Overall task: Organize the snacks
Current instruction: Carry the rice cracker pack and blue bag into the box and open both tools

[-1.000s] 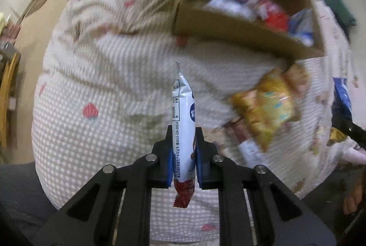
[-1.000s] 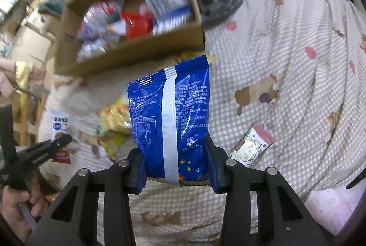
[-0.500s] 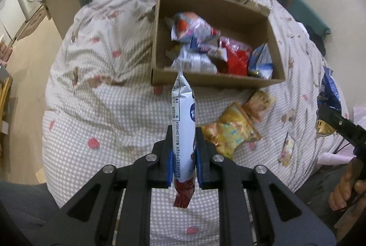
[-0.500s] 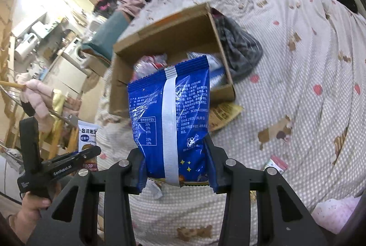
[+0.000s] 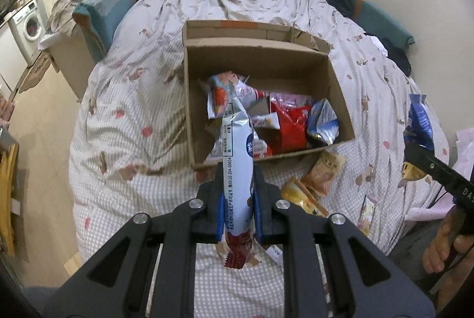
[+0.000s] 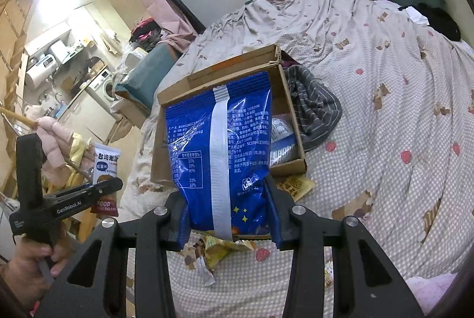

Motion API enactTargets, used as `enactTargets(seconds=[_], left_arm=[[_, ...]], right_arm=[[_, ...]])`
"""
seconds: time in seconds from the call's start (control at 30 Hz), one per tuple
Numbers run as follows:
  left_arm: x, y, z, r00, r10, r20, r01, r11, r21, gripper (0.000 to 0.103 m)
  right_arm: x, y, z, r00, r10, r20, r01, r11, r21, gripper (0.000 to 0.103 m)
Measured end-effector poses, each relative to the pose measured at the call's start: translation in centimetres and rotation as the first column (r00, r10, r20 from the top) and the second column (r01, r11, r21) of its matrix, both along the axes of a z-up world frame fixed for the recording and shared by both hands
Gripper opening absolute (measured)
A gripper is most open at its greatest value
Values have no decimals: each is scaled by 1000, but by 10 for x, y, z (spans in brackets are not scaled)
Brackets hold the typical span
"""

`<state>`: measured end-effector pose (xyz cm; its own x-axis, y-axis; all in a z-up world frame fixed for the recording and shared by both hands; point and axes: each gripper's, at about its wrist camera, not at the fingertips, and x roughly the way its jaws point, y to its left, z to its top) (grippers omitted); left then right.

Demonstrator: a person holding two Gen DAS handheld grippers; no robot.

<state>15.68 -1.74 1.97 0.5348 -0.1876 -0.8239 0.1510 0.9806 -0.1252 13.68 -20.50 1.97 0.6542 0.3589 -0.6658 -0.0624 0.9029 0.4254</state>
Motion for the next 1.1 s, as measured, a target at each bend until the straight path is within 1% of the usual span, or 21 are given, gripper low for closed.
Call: enactTargets(seconds=[0.13,0.3,0.43,0.57,0.7,0.8,0.87,1.0,1.1], left_arm=[[14,-5,1,1000,-9,11,9,1000,19,12],[34,-12,-2,1000,-22,5,21,999,27,12],[54,-22,-1,999,-38,8,38,999,37,13],[73,-32,-2,998,-54,19,53,997,48,13],[94,-38,-11,999,-49,7,49,998,42,13],[107,-41,-23,999,-38,9,38,998,56,13],[113,-42,-34,999,-35,-4,35,998,56,13],[117,-41,-53,999,-29,-29,31,998,63,13],[119,-41,-58,999,-28,-26,30,997,72,13]], right_arm=[[13,4,2,1000,0,-2,0,1000,-12,43],[36,12,3,1000,12,-19,-12,1000,-24,43],[60,21,2,999,23,-33,-24,999,-38,43],[89,30,-4,997,41,-61,-43,999,-27,43],[119,41,-15,994,60,-87,-63,998,-31,43],[137,47,-24,992,69,-101,-73,997,-37,43],[146,48,-31,991,71,-115,-75,997,-27,43],[156,49,-46,988,75,-137,-77,997,-10,43],[158,46,-57,985,82,-154,-81,997,14,43]])
